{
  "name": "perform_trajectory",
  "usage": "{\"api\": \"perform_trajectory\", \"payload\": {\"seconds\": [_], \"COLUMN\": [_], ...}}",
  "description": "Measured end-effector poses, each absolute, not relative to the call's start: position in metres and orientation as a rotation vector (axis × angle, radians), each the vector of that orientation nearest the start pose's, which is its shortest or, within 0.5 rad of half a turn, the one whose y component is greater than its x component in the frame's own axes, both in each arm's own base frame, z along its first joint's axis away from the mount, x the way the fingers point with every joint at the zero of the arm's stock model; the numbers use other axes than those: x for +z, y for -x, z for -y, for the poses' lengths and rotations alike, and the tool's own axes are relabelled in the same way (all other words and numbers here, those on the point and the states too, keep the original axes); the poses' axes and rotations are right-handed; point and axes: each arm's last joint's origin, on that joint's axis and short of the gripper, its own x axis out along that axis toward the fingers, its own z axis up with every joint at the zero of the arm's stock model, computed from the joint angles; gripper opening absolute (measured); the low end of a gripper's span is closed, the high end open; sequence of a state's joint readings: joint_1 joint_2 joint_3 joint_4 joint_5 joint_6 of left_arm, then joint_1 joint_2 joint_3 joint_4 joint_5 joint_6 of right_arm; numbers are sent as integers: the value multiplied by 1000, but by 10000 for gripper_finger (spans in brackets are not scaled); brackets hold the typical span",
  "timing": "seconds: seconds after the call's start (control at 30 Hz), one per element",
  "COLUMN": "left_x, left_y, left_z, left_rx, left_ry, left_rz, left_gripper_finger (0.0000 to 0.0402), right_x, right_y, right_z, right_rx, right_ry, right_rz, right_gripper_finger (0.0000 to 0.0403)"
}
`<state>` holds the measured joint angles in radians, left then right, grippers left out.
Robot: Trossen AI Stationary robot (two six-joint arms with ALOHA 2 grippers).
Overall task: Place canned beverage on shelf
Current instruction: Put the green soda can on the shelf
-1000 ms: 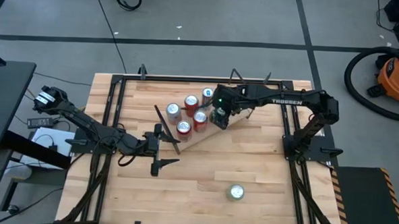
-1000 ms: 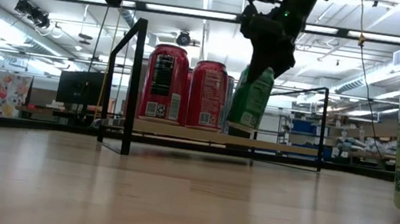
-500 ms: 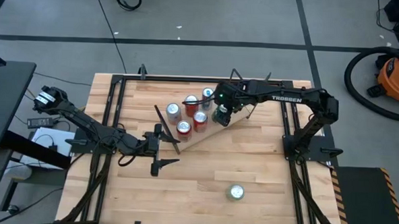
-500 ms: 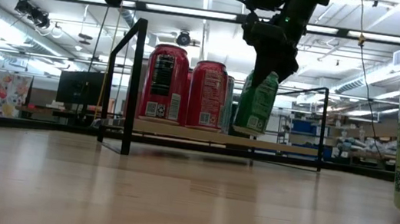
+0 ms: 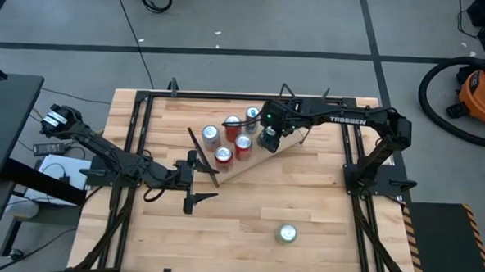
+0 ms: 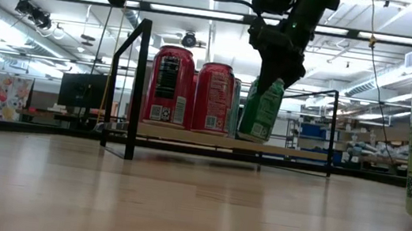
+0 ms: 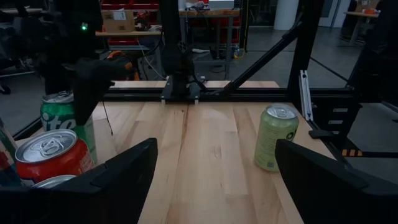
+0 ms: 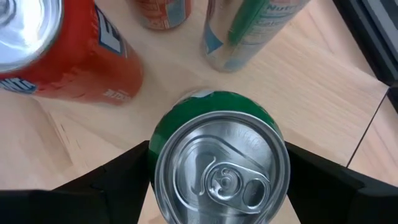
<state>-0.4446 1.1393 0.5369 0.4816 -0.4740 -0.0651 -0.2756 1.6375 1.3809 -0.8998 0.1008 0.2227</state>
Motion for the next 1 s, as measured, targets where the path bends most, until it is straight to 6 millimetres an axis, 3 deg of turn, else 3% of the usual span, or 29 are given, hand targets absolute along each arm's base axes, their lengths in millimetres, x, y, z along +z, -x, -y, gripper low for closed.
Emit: {"api": "perform_trajectory", "payload": {"seconds": [0.4, 0.67, 1.0], "left_x": [243, 243, 243], "left_y": [-221, -221, -221], "left_z": [91, 91, 91], "left_rx": [33, 33, 33], "left_ry": [12, 11, 12], "left_rz": [-107, -107, -107], "left_gripper_finger": [336, 336, 336], "right_x": [275, 291, 291], "right_y": [-317, -318, -316], "right_z": [93, 92, 80], "right_rx": [-440, -434, -365], "right_ry": [-294, -295, -316], "right_rz": [-1106, -1090, -1150], "right_gripper_finger": [376, 379, 380]}}
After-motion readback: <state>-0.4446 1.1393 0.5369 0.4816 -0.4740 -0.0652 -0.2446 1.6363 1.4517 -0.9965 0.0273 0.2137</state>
